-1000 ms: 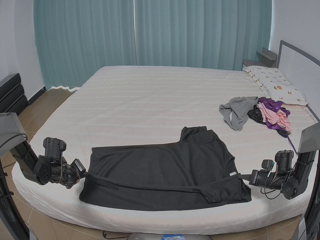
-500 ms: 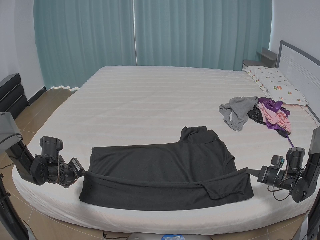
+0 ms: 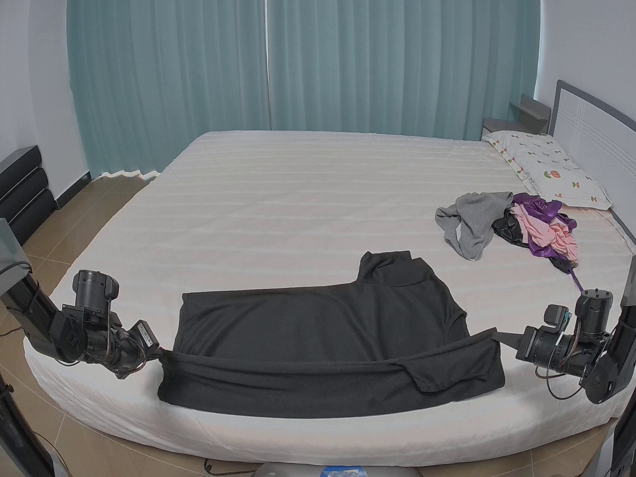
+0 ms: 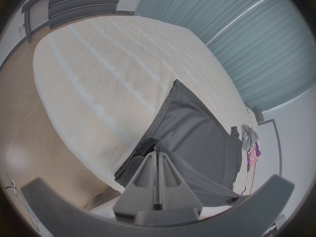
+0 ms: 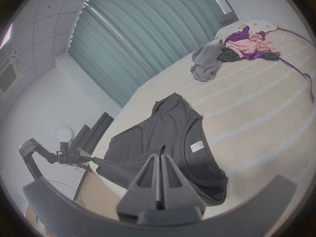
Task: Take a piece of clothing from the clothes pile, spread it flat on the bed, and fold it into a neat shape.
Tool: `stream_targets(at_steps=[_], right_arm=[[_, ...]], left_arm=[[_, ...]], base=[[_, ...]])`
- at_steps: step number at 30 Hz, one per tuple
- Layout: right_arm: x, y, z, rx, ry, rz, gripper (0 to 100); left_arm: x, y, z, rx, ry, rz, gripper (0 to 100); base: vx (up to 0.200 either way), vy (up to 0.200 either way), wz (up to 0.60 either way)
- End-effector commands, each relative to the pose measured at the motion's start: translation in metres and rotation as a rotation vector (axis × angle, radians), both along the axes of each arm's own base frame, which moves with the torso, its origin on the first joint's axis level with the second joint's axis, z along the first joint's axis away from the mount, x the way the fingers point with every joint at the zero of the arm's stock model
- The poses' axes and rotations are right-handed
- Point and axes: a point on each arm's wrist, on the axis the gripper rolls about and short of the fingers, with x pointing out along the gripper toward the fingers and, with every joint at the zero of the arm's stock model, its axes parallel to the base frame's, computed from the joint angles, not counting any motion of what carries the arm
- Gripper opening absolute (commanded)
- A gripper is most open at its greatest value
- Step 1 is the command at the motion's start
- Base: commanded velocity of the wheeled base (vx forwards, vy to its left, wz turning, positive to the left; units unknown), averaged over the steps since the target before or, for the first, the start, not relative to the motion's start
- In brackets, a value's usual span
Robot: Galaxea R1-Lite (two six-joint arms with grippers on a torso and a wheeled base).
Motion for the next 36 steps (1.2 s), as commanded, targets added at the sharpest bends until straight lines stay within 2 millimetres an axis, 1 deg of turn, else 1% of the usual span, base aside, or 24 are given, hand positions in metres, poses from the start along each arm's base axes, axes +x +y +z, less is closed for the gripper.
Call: stream_targets(at_steps=[1, 8, 15, 18, 21, 22, 23, 32, 36], right_arm=[[-0.001, 0.000, 0.000, -0.001, 0.001, 0.000, 0], [-0.004, 0.001, 0.005, -0.002, -0.015, 0.003, 0], [-0.010, 0.001, 0.010, -0.003, -0.027, 0.004, 0], [-0.018, 0.003, 0.008, -0.003, -0.003, 0.010, 0], [-0.022, 0.003, 0.010, -0.002, -0.004, 0.012, 0], [-0.030, 0.004, 0.011, -0.001, 0.007, 0.013, 0], [-0.033, 0.004, 0.011, -0.002, 0.012, 0.014, 0], [-0.036, 0.003, 0.015, -0.004, 0.011, 0.001, 0], [-0.043, 0.003, 0.017, -0.007, 0.050, 0.000, 0]], left_arm=[[-0.003, 0.000, 0.009, 0.009, -0.018, -0.012, 0], [-0.010, 0.000, 0.012, 0.044, 0.010, -0.064, 0], [-0.014, 0.001, 0.017, 0.054, 0.012, -0.074, 0], [-0.019, 0.000, 0.014, 0.075, 0.043, -0.113, 0], [-0.021, -0.001, 0.014, 0.075, 0.049, -0.117, 0], [-0.023, -0.001, 0.018, 0.076, 0.041, -0.118, 0], [-0.025, -0.001, 0.020, 0.077, 0.035, -0.117, 0], [-0.041, -0.006, 0.038, 0.077, 0.033, -0.134, 0], [-0.048, -0.006, 0.037, 0.077, 0.048, -0.136, 0]], base=[[0.000, 0.000, 0.00], [0.000, 0.000, 0.00], [0.000, 0.000, 0.00], [0.000, 0.000, 0.00], [0.000, 0.000, 0.00], [0.000, 0.000, 0.00], [0.000, 0.000, 0.00], [0.000, 0.000, 0.00], [0.000, 0.000, 0.00]])
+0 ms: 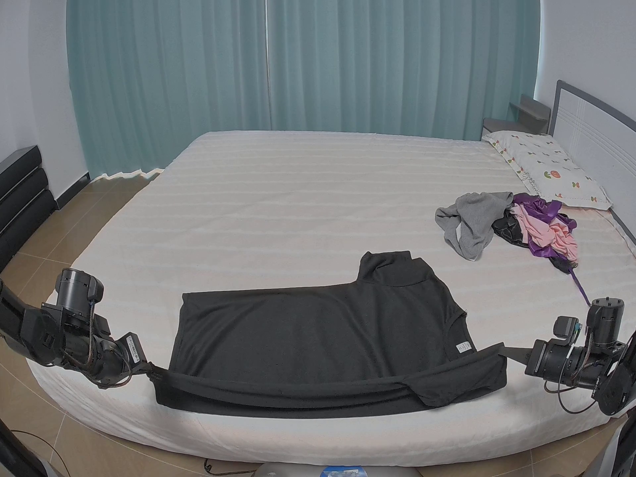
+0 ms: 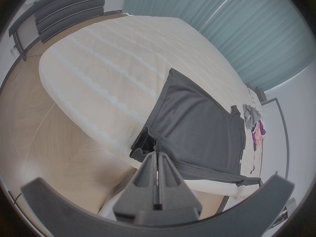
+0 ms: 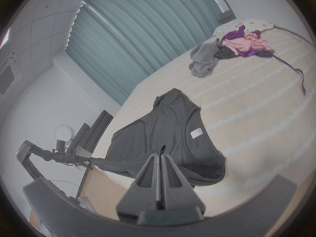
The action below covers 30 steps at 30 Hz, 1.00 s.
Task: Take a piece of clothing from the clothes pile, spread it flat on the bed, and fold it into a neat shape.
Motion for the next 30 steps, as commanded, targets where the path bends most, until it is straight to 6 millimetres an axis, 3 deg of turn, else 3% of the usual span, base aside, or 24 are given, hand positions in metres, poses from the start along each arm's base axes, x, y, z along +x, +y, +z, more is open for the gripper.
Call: stream_targets(at_steps=[1, 21, 26, 30], right_arm=[[-0.010, 0.000, 0.006, -0.003, 0.008, -0.001, 0], [-0.030, -0.001, 0.010, -0.024, 0.108, -0.024, 0], [-0.025, -0.001, 0.008, -0.026, 0.114, -0.025, 0], [-0.008, -0.001, 0.003, -0.027, 0.120, -0.027, 0]], left_arm=[[-0.008, -0.001, 0.005, 0.001, -0.013, -0.003, 0], [-0.028, -0.001, -0.005, -0.001, 0.044, -0.022, 0], [-0.024, -0.001, -0.004, -0.002, 0.036, -0.022, 0], [-0.009, -0.001, -0.008, -0.005, 0.046, -0.015, 0]], base=[[0.000, 0.000, 0.00], [0.000, 0.000, 0.00], [0.000, 0.000, 0.00], [0.000, 0.000, 0.00]])
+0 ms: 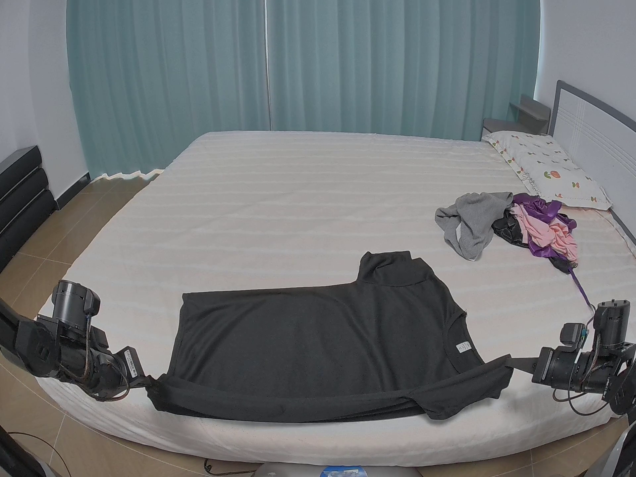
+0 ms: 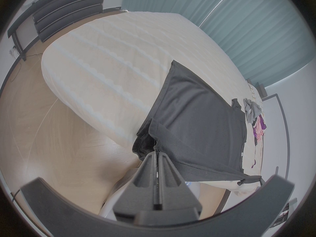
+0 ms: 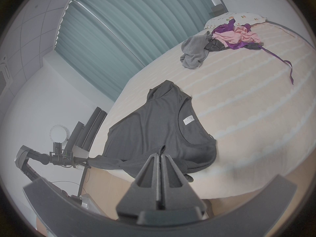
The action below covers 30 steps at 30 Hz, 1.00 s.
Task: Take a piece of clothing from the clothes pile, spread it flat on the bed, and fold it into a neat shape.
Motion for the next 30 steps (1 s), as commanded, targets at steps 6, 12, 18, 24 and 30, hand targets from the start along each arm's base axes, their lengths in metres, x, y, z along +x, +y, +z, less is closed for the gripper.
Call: stream_targets(at_steps=[6, 12, 18, 24, 30], right_arm=[[0.039, -0.001, -0.009, -0.007, 0.004, -0.007, 0], [0.064, 0.009, -0.019, -0.033, 0.008, 0.003, 0], [0.083, 0.015, -0.032, -0.032, 0.020, 0.014, 0], [0.098, 0.013, -0.037, -0.033, 0.009, 0.005, 0], [0.107, 0.012, -0.039, -0.032, 0.004, -0.003, 0]], left_arm=[[0.033, 0.001, -0.008, -0.007, 0.010, 0.014, 0], [0.053, 0.001, -0.018, -0.017, 0.030, 0.032, 0], [0.070, 0.001, -0.031, -0.017, 0.055, 0.034, 0], [0.085, 0.002, -0.038, -0.027, 0.060, 0.053, 0], [0.093, 0.002, -0.043, -0.028, 0.064, 0.061, 0]], base=[[0.000, 0.000, 0.00], [0.000, 0.000, 0.00], [0.000, 0.000, 0.00], [0.000, 0.000, 0.00], [0.000, 0.000, 0.00]])
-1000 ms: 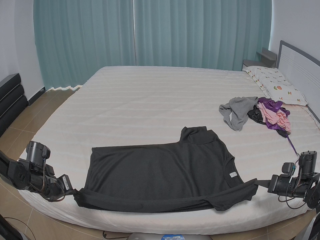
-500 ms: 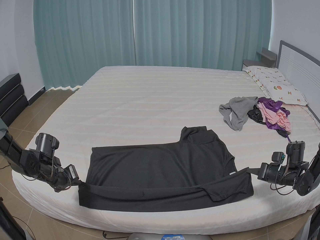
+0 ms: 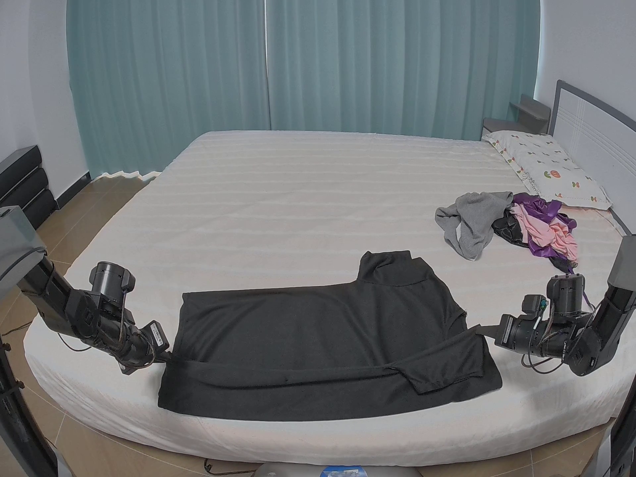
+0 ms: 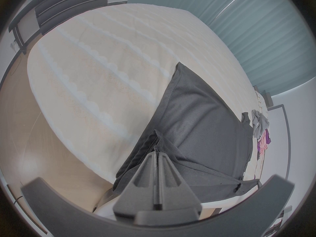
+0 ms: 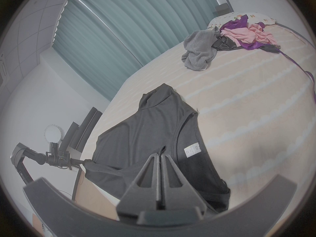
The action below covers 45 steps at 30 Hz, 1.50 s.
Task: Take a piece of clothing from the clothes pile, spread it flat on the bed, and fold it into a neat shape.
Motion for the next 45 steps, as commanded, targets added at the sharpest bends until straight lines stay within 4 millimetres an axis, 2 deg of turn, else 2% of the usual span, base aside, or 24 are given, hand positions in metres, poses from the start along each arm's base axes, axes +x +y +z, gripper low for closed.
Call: stream_targets(at_steps=[1, 17, 18, 27, 33, 38, 45], right_arm=[[0.007, 0.000, -0.009, -0.001, 0.017, -0.002, 0], [0.019, -0.004, -0.039, 0.030, 0.074, -0.035, 0], [0.019, -0.004, -0.042, 0.031, 0.076, -0.036, 100], [0.020, -0.007, -0.038, 0.109, 0.081, -0.091, 100], [0.020, -0.013, -0.036, 0.164, 0.090, -0.145, 100], [0.019, -0.014, -0.034, 0.191, 0.093, -0.168, 100], [0.017, -0.014, -0.035, 0.197, 0.103, -0.172, 100]], left_arm=[[0.006, 0.000, -0.009, -0.003, 0.023, 0.006, 0], [0.019, 0.000, -0.027, -0.020, 0.043, 0.031, 0], [0.019, 0.000, -0.028, -0.024, 0.039, 0.038, 100], [0.020, 0.001, -0.024, -0.062, 0.029, 0.075, 100], [0.016, 0.010, -0.006, -0.096, -0.021, 0.098, 100], [0.019, 0.012, -0.002, -0.150, -0.054, 0.181, 100], [0.018, 0.013, -0.005, -0.152, -0.051, 0.187, 100]], base=[[0.000, 0.000, 0.00], [0.000, 0.000, 0.00], [0.000, 0.000, 0.00], [0.000, 0.000, 0.00], [0.000, 0.000, 0.00], [0.000, 0.000, 0.00], [0.200, 0.000, 0.00]])
